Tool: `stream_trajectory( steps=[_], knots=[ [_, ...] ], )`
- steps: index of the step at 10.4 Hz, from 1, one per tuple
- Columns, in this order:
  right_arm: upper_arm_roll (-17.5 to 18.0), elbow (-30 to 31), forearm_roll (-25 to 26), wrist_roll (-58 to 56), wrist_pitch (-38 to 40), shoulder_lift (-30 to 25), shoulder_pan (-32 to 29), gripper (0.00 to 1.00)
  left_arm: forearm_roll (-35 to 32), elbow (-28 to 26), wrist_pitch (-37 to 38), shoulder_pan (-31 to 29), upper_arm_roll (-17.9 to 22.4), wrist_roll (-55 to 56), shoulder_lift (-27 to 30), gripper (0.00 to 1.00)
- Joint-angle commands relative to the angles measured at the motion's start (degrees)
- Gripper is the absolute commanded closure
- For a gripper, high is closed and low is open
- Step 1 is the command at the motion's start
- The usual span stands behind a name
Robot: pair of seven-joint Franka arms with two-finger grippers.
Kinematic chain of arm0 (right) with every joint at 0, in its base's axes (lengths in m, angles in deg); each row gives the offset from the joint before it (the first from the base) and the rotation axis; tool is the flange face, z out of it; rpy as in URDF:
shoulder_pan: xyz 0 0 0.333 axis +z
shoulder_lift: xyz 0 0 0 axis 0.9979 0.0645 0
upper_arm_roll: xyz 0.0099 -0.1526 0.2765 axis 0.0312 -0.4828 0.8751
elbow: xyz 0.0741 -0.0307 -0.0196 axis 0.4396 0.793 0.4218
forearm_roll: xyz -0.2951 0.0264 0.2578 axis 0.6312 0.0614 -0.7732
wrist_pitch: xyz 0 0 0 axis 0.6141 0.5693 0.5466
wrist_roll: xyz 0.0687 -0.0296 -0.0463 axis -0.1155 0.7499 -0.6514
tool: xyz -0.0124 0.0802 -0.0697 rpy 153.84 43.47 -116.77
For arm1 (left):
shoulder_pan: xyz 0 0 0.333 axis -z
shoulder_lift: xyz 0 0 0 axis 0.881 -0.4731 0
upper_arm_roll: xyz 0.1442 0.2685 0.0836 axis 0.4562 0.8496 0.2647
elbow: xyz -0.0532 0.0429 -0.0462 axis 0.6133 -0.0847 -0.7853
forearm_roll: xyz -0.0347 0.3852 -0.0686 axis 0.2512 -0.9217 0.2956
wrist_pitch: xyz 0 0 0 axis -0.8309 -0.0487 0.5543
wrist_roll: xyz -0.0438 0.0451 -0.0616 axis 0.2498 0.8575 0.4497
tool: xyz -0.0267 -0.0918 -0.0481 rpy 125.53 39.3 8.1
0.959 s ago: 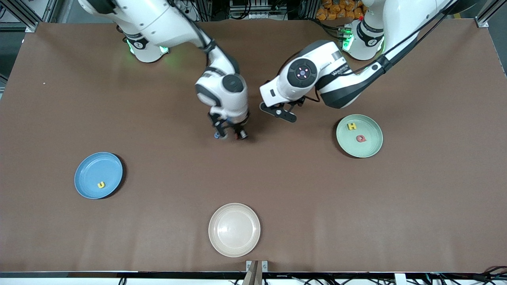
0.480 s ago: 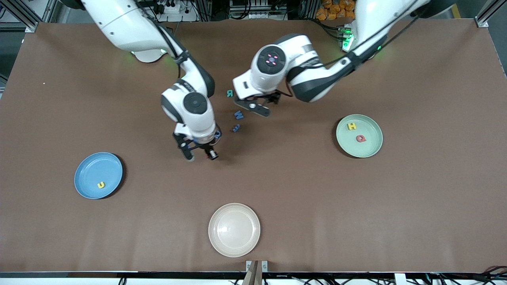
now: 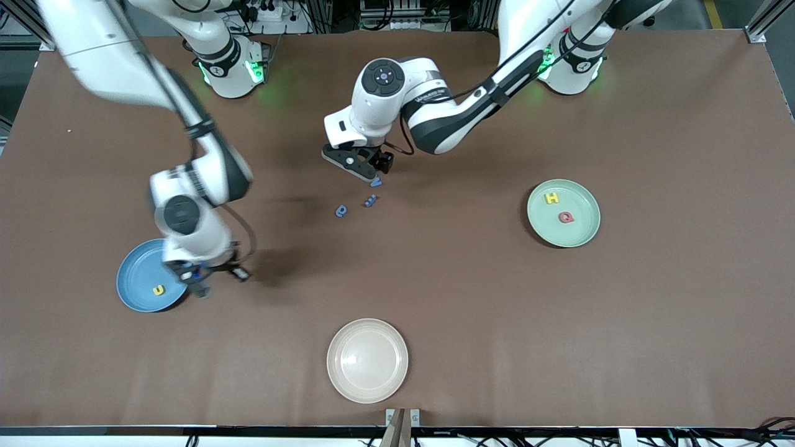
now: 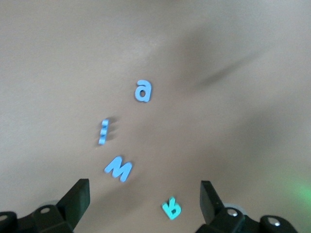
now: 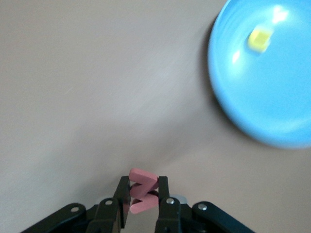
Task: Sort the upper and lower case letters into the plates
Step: 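Carry the pink w to the blue plate and release it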
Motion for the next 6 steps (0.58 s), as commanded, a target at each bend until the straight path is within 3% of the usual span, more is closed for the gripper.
stream_trajectory(
  steps=[1,3,4,5,6],
  knots=[
    [0.7,0.24,1.3,-12.99,0.08,-0.54,-5.59,1.0,-0.3,1.78,-3.7,8.8,8.44,0.39,-0.4,0.0],
    [0.18,-1.07,1.3,-21.54,0.34,-0.46,-9.12,1.0,-3.01,1.52,-5.47,16.63,16.27,0.39,0.21,0.0],
    [-0.43,-2.12,1.3,-24.45,0.34,-0.37,-9.83,1.0,-4.34,-1.18,-5.39,16.92,17.09,0.57,1.17,0.0],
    [-0.7,-3.18,1.3,-26.39,0.43,-0.11,-10.53,0.87,-4.52,-4.08,-5.38,16.67,17.1,3.01,2.14,0.0],
    [-0.62,-3.1,1.21,-27.11,0.43,-0.11,-11.23,0.11,-4.61,-6.54,-5.21,17.1,17.1,7.21,2.76,0.0]
  ],
)
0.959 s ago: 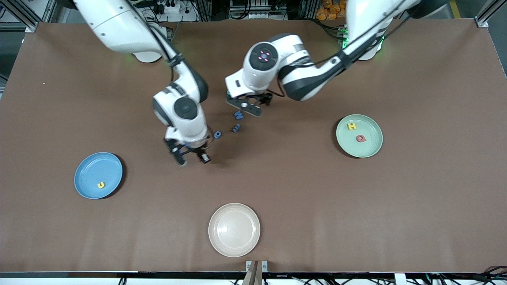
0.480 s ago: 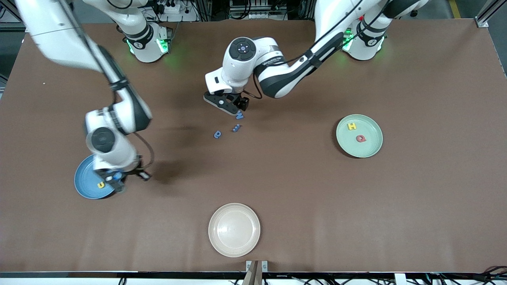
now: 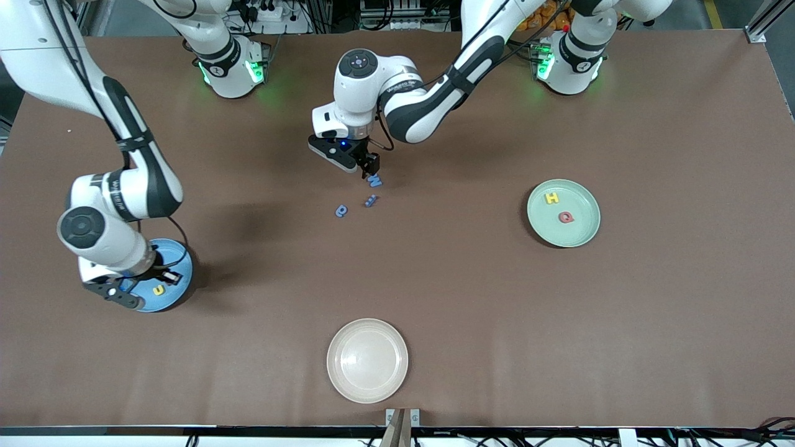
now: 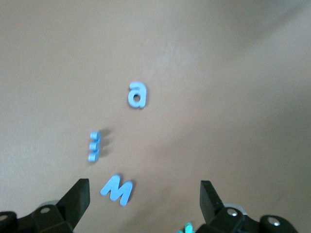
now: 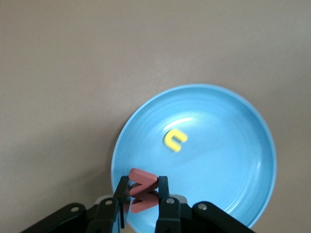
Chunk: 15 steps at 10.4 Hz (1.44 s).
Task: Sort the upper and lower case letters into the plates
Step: 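Carry the pink w to the blue plate and release it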
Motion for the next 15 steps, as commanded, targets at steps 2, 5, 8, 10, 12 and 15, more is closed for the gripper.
stream_trajectory(
  steps=[2,5,8,10,12,15],
  knots=[
    [0.84,-0.65,0.5,-1.55,0.62,0.08,-2.18,0.0,-1.77,-6.83,0.0,2.61,0.77,16.5,1.91,0.0],
    [0.75,-0.65,0.5,-1.63,1.06,0.61,-1.92,0.0,0.59,-6.31,2.7,3.85,0.42,30.07,0.32,0.0],
    [0.75,-0.04,0.5,-1.72,1.23,0.96,-2.01,0.0,7.1,-4.65,3.34,5.69,0.51,34.72,-0.99,0.0],
    [0.75,0.58,0.58,-1.89,1.76,0.87,-2.36,0.0,7.02,-1.13,3.52,6.75,0.51,36.96,-3.45,0.0],
    [0.75,0.58,0.58,-4.08,1.76,0.96,-3.32,0.0,6.49,-1.21,3.52,7.28,0.68,37.13,-3.9,0.0],
    [0.75,0.58,0.58,-4.53,1.67,1.14,-3.5,0.0,5.79,0.01,3.43,7.37,0.95,36.43,-6.09,0.0]
  ],
)
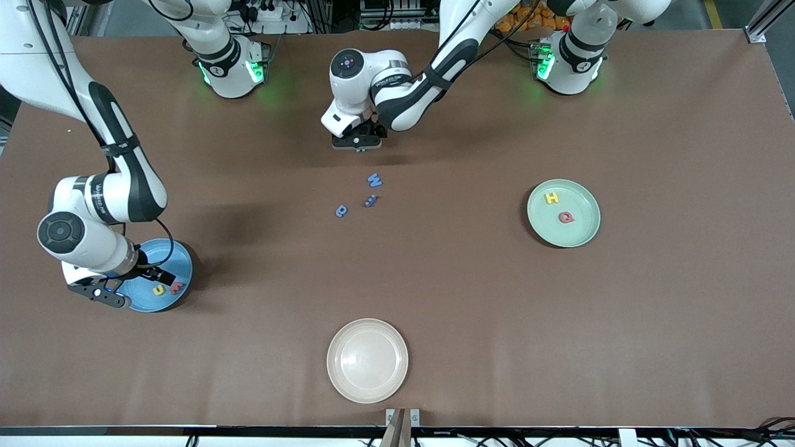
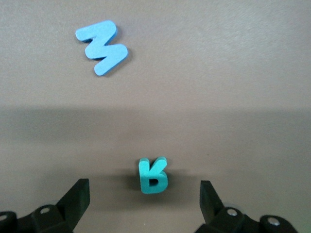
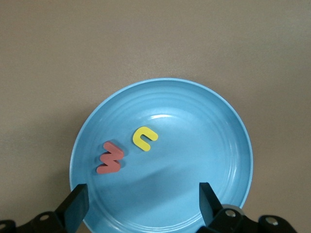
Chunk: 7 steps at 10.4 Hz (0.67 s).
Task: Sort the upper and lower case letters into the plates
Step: 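Hover the left gripper over the teal b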
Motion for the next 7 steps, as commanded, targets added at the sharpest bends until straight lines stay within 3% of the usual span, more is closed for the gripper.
stream_trajectory(
  steps=[1,3,4,7],
  knots=[
    [0.85,0.44,0.59,-0.59,0.0,-0.07,-1.08,0.0,-0.11,3.61,0.91,0.91,0.82,0.38,-2.29,0.0],
    [0.85,0.36,0.59,-0.59,-0.35,0.37,-1.08,0.0,-0.19,3.71,0.91,1.35,0.91,0.38,-2.82,0.0],
    [0.85,0.36,0.67,-0.59,-0.44,0.37,-1.08,0.0,-0.2,3.71,0.91,1.7,0.99,0.38,-3.08,0.11],
    [0.85,0.36,0.68,-0.59,-0.53,0.54,-1.17,0.0,-0.2,3.97,0.91,1.71,0.99,0.29,-3.52,0.26]
  ],
)
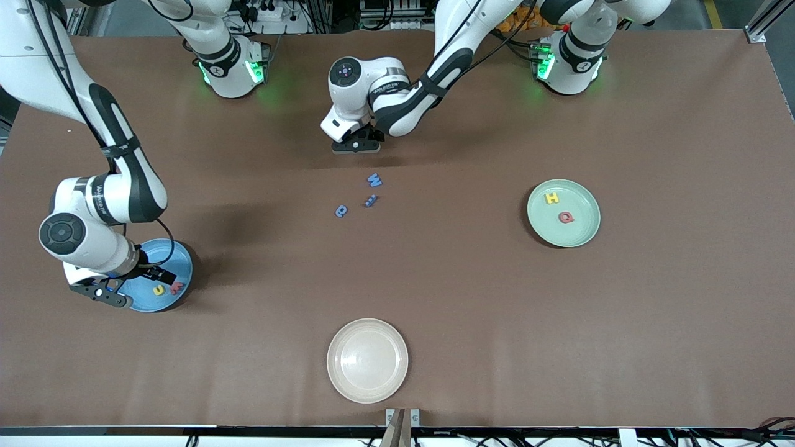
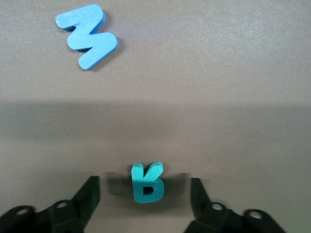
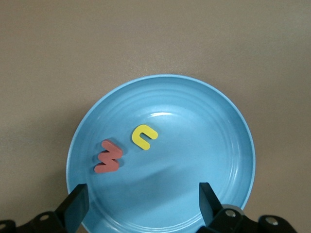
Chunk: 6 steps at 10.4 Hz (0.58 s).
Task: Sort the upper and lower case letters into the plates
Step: 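Hover the left gripper over the teal b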
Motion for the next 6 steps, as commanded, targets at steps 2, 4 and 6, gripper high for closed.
stream_trajectory(
  steps=[2,4,6],
  knots=[
    [0.85,0.3,0.68,-0.47,-0.47,0.03,-1.17,0.0,-0.19,2.62,0.91,0.85,0.71,0.3,-1.14,0.28],
    [0.85,0.3,0.68,-0.38,-0.29,0.03,-1.08,0.0,-0.19,2.72,0.91,0.85,0.97,-1.19,-1.15,0.33],
    [0.85,0.3,0.59,-0.3,-0.29,0.03,-1.08,0.0,-0.19,2.72,0.91,0.85,1.24,-2.08,-1.15,0.37]
  ],
)
